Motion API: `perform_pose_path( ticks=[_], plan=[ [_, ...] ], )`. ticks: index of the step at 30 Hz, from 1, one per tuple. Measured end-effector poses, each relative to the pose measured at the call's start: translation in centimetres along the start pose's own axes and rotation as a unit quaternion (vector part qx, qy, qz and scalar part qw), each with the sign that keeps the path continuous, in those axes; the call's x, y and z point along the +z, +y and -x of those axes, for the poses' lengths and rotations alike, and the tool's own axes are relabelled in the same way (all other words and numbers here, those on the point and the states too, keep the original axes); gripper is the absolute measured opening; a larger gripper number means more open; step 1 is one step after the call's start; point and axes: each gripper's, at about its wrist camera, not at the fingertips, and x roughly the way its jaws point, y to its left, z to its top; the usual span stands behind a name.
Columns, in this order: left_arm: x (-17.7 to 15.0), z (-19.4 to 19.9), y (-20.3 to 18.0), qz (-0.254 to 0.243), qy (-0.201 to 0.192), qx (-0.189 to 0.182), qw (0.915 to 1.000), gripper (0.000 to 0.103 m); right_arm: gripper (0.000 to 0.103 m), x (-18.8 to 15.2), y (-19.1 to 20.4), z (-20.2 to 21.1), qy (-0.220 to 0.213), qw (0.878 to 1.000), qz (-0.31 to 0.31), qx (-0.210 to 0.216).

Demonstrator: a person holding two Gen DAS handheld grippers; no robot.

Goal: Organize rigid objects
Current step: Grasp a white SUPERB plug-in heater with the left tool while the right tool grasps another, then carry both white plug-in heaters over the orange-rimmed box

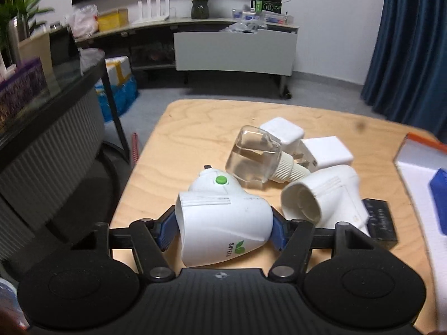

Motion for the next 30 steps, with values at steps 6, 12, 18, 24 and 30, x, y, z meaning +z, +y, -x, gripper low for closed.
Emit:
perform_pose_path(
  ticks=[6,12,18,24,30],
  plan=[
    [-1.4,2.3,0.8,0.003,-0.006,0.004,1.0,0.065,0.092,1.3,3.4,-3.4,0.015,0.998,0.045,0.052],
    [-2.3,4.1,1.2,0.007,-0.014,-0.006,0.9999,0.065,0.093,3.0,6.2,-8.4,0.034,0.995,0.078,0.06],
    [-2.6,4.9,1.2,0.01,-0.022,-0.014,0.9996,0.065,0.093,4.2,6.9,-13.5,0.084,0.992,0.077,0.062],
    [-2.6,4.8,1.6,0.02,-0.025,-0.017,0.9993,0.065,0.079,3.4,7.8,-14.6,0.083,0.99,0.086,0.072],
    [-2.6,5.5,1.8,0.027,-0.032,-0.013,0.999,0.065,0.077,2.6,8.1,-11.1,0.049,0.992,0.088,0.075]
  ],
)
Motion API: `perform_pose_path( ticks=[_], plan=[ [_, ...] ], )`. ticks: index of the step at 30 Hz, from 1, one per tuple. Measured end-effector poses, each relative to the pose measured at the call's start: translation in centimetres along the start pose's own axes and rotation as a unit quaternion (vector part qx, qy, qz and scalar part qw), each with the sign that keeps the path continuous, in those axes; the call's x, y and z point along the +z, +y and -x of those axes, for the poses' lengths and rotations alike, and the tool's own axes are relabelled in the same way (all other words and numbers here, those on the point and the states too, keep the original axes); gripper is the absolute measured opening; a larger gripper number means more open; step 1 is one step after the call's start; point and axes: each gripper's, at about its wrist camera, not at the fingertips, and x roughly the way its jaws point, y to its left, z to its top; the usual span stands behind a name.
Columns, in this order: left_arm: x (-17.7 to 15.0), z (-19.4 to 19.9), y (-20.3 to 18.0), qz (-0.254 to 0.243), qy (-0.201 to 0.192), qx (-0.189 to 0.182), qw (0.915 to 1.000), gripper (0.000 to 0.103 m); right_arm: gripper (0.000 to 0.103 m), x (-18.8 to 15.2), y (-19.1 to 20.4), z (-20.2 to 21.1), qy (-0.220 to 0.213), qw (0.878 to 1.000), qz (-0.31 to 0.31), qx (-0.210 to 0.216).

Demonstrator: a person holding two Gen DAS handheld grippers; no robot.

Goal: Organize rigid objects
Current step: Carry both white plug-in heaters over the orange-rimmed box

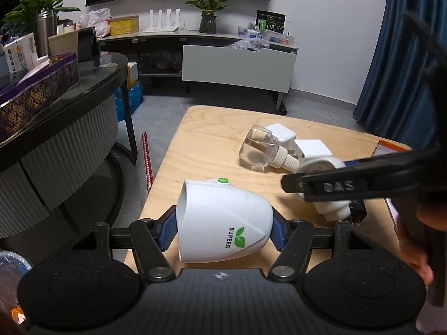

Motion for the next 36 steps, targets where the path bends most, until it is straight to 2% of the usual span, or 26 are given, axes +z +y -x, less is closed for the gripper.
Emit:
perform_pose_path(
  ticks=[12,18,26,36],
  plan=[
    [-0.1,3.9,-2.0,-0.007,-0.017,-0.013,0.9997,0.065,0.075,-3.1,0.5,9.3,-0.041,0.998,-0.018,-0.046],
    [-0.7,5.8,-3.4,-0.018,-0.02,-0.024,0.9993,0.065,0.075,-5.7,0.3,13.5,-0.05,0.996,-0.04,-0.065],
    [-1.7,7.9,-5.2,-0.035,-0.02,-0.041,0.9983,0.065,0.075,-8.8,0.3,17.8,-0.056,0.992,-0.06,-0.091],
    [-2.2,9.6,-6.9,-0.047,-0.031,-0.055,0.9969,0.065,0.075,-10.4,0.6,21.1,-0.075,0.989,-0.067,-0.108]
  ],
)
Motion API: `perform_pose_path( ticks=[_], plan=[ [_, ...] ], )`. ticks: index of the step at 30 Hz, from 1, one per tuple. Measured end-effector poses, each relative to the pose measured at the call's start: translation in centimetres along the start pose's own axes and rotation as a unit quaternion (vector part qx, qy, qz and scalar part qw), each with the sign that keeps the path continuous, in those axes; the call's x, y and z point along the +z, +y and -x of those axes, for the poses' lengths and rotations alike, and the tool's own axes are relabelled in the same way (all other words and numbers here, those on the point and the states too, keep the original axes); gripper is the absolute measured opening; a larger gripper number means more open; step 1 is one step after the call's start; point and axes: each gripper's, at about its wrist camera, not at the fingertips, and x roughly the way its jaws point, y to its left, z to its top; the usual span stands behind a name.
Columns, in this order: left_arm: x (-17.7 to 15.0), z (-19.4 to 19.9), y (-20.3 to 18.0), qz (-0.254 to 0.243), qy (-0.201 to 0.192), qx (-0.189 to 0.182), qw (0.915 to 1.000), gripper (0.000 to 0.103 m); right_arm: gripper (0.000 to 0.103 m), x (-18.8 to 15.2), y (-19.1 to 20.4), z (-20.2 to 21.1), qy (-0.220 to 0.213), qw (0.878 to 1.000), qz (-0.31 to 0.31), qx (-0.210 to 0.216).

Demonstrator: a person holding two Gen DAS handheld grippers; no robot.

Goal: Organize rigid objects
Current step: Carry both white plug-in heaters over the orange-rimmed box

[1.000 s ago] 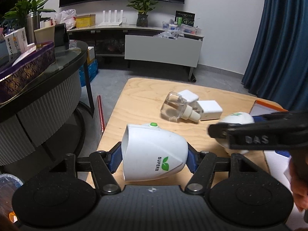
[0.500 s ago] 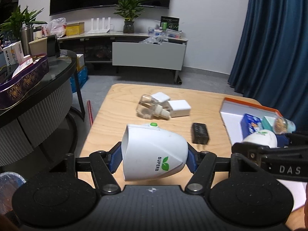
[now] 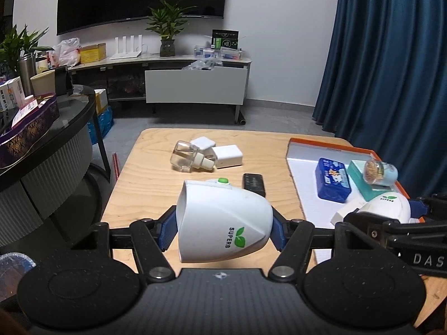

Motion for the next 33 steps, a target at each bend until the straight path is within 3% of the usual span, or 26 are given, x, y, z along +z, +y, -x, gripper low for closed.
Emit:
perform_pose_path(
  ticks=[33],
  plan=[
    [-0.6,1.0,-5.6,-0.04,-0.003,-0.059,0.9974,0.065,0.075,-2.5,-4.8,4.9,-0.023,0.997,-0.051,-0.055]
  ],
)
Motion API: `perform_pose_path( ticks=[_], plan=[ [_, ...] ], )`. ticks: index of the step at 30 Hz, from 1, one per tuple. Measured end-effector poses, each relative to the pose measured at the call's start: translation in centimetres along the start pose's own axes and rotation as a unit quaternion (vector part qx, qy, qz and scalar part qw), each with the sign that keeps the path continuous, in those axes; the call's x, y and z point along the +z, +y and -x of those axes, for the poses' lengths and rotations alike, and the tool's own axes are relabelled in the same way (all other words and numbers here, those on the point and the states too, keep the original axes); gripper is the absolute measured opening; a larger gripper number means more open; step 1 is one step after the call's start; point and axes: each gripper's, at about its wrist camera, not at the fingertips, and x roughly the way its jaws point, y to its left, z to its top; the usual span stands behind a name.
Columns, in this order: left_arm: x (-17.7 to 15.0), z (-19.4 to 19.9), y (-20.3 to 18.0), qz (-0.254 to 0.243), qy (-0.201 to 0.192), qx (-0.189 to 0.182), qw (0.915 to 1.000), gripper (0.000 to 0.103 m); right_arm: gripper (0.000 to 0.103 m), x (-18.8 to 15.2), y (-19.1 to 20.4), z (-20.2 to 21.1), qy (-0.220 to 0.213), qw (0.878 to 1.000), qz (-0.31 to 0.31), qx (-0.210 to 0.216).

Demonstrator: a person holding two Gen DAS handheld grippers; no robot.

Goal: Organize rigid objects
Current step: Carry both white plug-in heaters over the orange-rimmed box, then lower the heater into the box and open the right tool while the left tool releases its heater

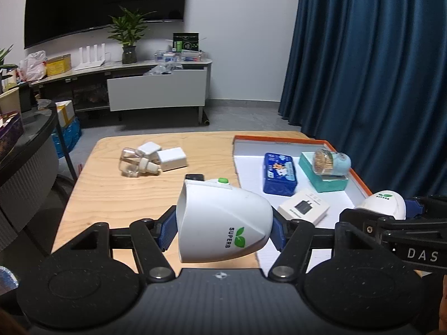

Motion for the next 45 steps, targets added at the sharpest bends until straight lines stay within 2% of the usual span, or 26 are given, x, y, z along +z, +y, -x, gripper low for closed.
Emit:
perform_pose_path(
  ticks=[21,45],
  plan=[
    [0.7,-0.9,-3.7,-0.036,-0.003,-0.047,0.9982,0.065,0.075,0.1,-4.2,1.3,-0.015,0.998,-0.034,-0.048],
    [2.4,-3.3,-6.3,-0.06,-0.004,-0.073,0.9955,0.065,0.075,2.0,-7.4,0.8,-0.033,0.995,-0.052,-0.077]
  ],
)
